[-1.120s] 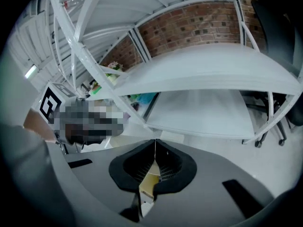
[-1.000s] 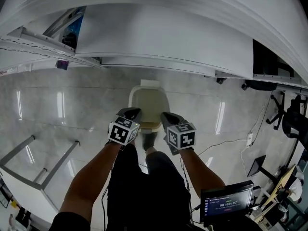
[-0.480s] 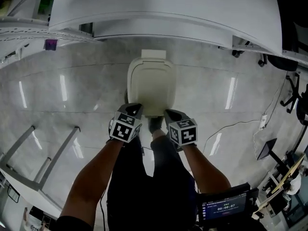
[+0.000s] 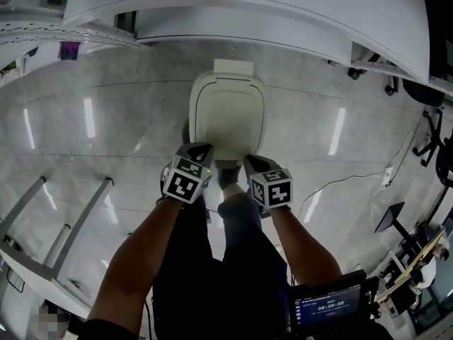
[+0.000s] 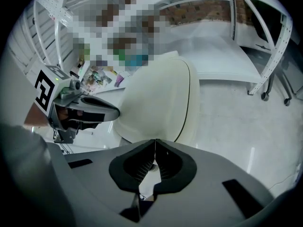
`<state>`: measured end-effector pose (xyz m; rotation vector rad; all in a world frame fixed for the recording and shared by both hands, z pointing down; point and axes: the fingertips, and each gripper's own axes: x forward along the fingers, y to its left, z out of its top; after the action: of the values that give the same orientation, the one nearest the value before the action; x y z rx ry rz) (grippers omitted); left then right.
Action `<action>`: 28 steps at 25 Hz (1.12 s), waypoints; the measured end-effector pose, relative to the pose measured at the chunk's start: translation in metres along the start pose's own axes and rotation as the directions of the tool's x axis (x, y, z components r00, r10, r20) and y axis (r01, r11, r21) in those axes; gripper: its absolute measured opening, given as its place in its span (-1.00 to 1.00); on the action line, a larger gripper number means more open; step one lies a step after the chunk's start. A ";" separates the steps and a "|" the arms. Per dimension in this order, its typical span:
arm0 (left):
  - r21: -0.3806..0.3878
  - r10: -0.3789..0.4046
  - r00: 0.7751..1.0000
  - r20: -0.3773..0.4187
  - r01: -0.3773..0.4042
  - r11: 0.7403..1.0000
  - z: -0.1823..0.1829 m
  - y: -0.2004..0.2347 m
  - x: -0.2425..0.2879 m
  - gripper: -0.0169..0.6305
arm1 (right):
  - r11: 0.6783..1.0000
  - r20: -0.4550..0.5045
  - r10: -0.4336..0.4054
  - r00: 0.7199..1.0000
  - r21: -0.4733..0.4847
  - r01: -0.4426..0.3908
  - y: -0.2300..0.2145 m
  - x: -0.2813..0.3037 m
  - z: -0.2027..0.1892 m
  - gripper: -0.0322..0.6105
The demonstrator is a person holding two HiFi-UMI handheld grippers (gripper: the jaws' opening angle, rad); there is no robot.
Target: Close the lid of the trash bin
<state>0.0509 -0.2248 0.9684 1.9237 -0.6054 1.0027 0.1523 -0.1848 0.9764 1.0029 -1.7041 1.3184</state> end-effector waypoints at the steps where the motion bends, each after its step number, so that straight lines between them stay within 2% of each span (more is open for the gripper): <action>1: -0.008 0.003 1.000 0.004 -0.003 1.000 0.001 0.001 -0.003 -0.98 | 1.000 0.007 0.004 1.000 0.006 -0.004 0.001 -0.003 0.003 -0.88; 3: -0.024 0.012 1.000 0.029 -0.011 1.000 0.010 0.002 -0.015 -0.98 | 1.000 0.042 0.016 0.999 0.010 -0.016 0.007 -0.016 0.018 -0.88; 6: 0.004 0.011 0.992 0.129 -0.011 1.000 0.044 -0.004 -0.051 -0.98 | 0.999 0.137 0.029 0.990 -0.028 -0.025 0.021 -0.051 0.061 -0.88; 9: 0.080 0.016 0.971 0.239 -0.036 0.996 0.088 -0.014 -0.105 -0.98 | 0.995 0.268 0.054 0.962 -0.094 -0.030 0.041 -0.103 0.123 -0.88; 11: 0.098 -0.009 0.947 0.320 -0.024 0.995 0.122 -0.031 -0.150 -0.98 | 0.990 0.347 0.078 0.935 -0.139 -0.031 0.057 -0.145 0.161 -0.88; 14: 0.111 -0.054 0.898 0.437 0.006 0.994 0.163 -0.074 -0.225 -0.98 | 0.983 0.422 0.093 0.902 -0.184 -0.016 0.082 -0.220 0.190 -0.88; 18: 0.106 -0.026 0.837 0.547 -0.038 0.994 0.198 -0.117 -0.327 -0.98 | 0.973 0.517 0.165 0.840 -0.225 -0.052 0.130 -0.317 0.208 -0.88; 21: 0.113 -0.018 0.782 0.623 -0.067 0.991 0.220 -0.141 -0.386 -0.98 | 0.962 0.576 0.222 0.787 -0.260 -0.082 0.159 -0.373 0.219 -0.88; 25: 0.136 -0.019 0.685 0.729 -0.117 0.984 0.260 -0.167 -0.441 -0.98 | 0.944 0.663 0.267 0.699 -0.324 -0.054 0.174 -0.441 0.254 -0.88; 28: 0.174 -0.035 0.633 0.773 -0.158 0.972 0.268 -0.188 -0.473 -0.98 | 0.925 0.708 0.315 0.631 -0.378 -0.038 0.191 -0.484 0.265 -0.88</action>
<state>0.0321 -0.3456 0.4064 2.5510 -1.0790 0.2073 0.1553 -0.3460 0.4152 1.3088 -2.6243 0.6634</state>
